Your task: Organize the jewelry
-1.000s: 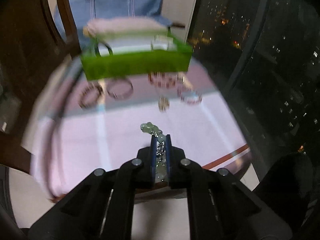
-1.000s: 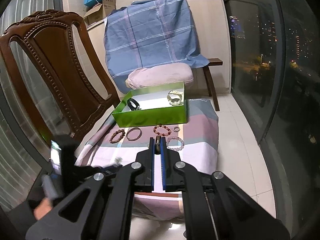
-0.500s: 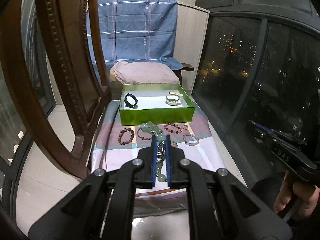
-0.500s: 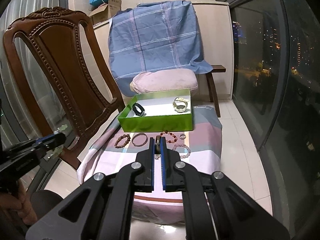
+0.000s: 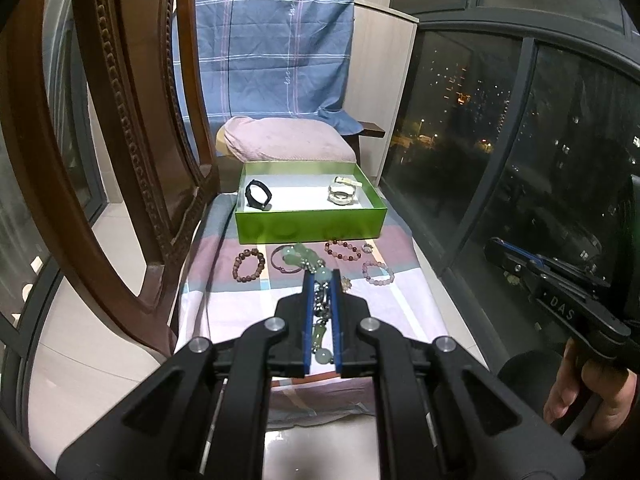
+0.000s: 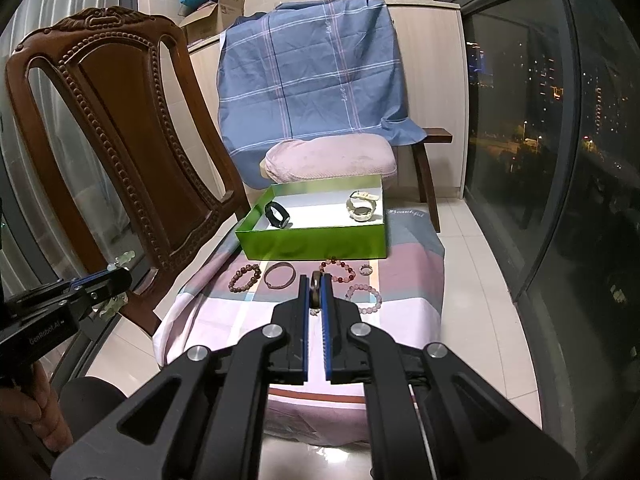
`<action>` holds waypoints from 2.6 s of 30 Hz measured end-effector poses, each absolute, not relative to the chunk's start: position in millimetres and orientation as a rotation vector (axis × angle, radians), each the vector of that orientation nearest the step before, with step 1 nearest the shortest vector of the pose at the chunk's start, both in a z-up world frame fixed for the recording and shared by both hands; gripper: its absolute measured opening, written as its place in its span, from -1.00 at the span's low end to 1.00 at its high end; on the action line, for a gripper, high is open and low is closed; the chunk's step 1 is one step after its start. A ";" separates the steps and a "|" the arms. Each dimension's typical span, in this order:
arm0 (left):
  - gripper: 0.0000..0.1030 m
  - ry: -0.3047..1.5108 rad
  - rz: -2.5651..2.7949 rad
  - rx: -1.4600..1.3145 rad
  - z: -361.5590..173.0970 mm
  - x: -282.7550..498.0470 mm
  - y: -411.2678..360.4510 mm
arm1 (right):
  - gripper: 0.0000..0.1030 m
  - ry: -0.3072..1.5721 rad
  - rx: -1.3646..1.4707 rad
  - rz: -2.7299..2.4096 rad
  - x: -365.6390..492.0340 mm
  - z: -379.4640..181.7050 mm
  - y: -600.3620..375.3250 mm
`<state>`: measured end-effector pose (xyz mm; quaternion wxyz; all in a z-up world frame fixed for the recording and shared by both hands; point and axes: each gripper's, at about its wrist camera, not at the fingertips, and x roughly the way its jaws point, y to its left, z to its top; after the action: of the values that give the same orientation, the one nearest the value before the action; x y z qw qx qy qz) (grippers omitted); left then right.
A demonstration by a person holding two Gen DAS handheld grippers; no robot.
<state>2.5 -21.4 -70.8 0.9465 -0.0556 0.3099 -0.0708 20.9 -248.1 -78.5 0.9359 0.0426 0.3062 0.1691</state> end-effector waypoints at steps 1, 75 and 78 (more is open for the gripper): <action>-0.85 0.633 -0.144 -0.113 -70.6 3.1 -21.0 | -0.89 0.626 0.088 0.346 21.2 -78.3 -247.9; 0.92 0.442 -0.122 -0.186 -33.5 75.5 32.8 | 0.78 0.421 0.163 0.254 79.2 -31.6 -282.4; 0.92 0.494 -0.099 -0.180 -53.6 38.5 23.0 | 0.78 0.489 0.157 0.236 45.4 -54.8 -278.3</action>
<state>38.5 23.0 -53.6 0.9644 -0.0890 0.2442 -0.0491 45.4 -278.3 -54.8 0.9604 0.0773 0.2412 0.1165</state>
